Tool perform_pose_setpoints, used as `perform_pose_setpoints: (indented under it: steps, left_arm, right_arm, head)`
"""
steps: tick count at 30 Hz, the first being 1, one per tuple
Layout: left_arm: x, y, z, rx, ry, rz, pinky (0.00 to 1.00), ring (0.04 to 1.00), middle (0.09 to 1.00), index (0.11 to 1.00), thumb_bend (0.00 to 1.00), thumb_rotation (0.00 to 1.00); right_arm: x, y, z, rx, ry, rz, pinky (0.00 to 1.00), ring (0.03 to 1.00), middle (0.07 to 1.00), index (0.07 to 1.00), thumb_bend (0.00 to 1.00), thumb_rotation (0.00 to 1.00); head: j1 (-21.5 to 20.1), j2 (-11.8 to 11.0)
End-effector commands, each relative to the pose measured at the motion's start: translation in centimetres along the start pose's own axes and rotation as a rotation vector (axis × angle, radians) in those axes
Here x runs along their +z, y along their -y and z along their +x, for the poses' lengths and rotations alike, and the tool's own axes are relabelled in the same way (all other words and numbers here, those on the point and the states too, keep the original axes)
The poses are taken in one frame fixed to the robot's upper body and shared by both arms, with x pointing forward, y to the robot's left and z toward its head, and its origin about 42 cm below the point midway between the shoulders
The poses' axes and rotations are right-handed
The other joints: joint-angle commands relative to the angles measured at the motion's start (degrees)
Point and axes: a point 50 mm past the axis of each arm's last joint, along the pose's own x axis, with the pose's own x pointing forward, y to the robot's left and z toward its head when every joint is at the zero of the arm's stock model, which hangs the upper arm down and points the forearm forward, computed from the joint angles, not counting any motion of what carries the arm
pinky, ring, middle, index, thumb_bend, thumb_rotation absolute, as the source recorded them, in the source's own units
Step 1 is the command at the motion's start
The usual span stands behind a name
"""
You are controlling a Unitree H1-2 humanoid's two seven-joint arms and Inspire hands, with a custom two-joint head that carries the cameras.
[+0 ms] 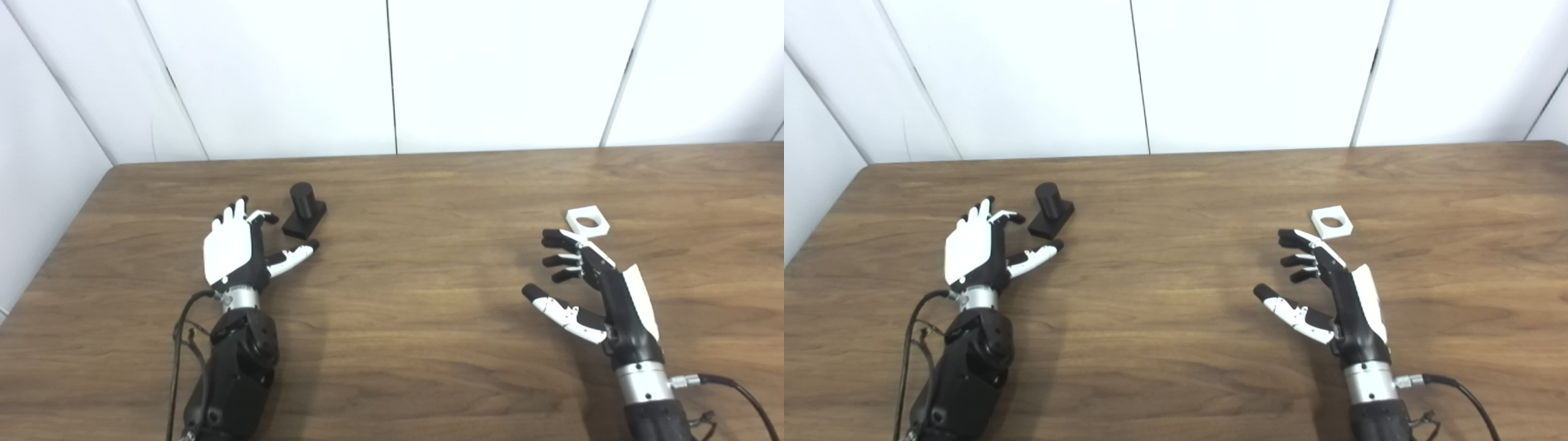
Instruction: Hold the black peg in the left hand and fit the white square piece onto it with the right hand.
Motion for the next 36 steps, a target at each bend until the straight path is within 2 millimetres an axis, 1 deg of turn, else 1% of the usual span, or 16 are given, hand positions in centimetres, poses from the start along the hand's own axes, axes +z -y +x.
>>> perform_pose_setpoints:
  steps: [1, 7, 11, 15, 22, 29, 31, 34, 36]
  left_arm:
    - [0.6, -1.2, 1.5, 0.063, 0.04, 0.013, 1.0, 1.0, 1.0, 0.696, 0.88, 0.62]
    - [1.0, -0.7, 1.8, 0.057, 0.023, 0.026, 1.0, 1.0, 1.0, 0.699, 0.88, 0.63]
    - [1.3, -0.3, 2.2, 0.057, 0.019, 0.026, 1.0, 1.0, 1.0, 0.696, 0.87, 0.62]
    - [1.4, -0.1, 2.5, 0.053, 0.013, 0.022, 0.99, 1.0, 1.0, 0.695, 0.87, 0.62]
    - [1.7, 0.1, 2.6, 0.042, 0.01, 0.0, 1.0, 1.0, 1.0, 0.69, 0.87, 0.62]
    - [2.2, 0.2, 2.5, 0.038, 0.017, -0.018, 0.97, 1.0, 1.0, 0.679, 0.87, 0.6]
    - [2.4, 0.2, 2.5, 0.036, 0.021, -0.031, 0.97, 1.0, 0.996, 0.673, 0.85, 0.55]
    - [2.4, 0.2, 2.5, 0.038, 0.038, -0.05, 0.97, 0.997, 0.975, 0.642, 0.81, 0.4]
    - [2.4, 0.2, 2.5, 0.042, 0.049, -0.068, 0.97, 0.991, 0.96, 0.614, 0.8, 0.32]
  right_arm:
    - [0.1, -0.2, -0.9, -0.024, -0.009, 0.014, 0.55, 0.669, 0.762, 0.774, 0.62, 0.36]
    - [0.0, -0.1, -1.0, -0.027, -0.017, 0.009, 0.55, 0.667, 0.765, 0.77, 0.62, 0.37]
    - [0.0, 0.0, -1.1, -0.031, -0.01, 0.017, 0.56, 0.664, 0.76, 0.771, 0.62, 0.35]
    - [0.0, -0.1, -1.1, -0.03, -0.013, 0.019, 0.55, 0.665, 0.761, 0.773, 0.61, 0.35]
    - [0.1, 0.0, -1.1, -0.034, -0.018, 0.021, 0.55, 0.665, 0.767, 0.767, 0.61, 0.36]
    - [0.1, -0.1, -1.0, -0.039, -0.018, 0.026, 0.55, 0.661, 0.763, 0.77, 0.61, 0.35]
    - [0.2, -0.1, -1.0, -0.04, -0.018, 0.025, 0.55, 0.663, 0.766, 0.769, 0.61, 0.35]
    - [0.2, 0.0, -1.0, -0.04, -0.017, 0.022, 0.55, 0.667, 0.77, 0.771, 0.61, 0.36]
    - [0.2, 0.0, -1.0, -0.04, -0.017, 0.023, 0.55, 0.667, 0.768, 0.77, 0.61, 0.36]
  head:
    - [0.03, 0.04]
    - [-0.23, 0.14]
    - [-0.23, 0.14]
    - [-0.36, 0.15]
    - [-0.18, 0.23]
    - [-0.41, 0.4]
    - [-0.41, 0.41]
    - [-0.38, 0.45]
    - [-0.48, 0.48]
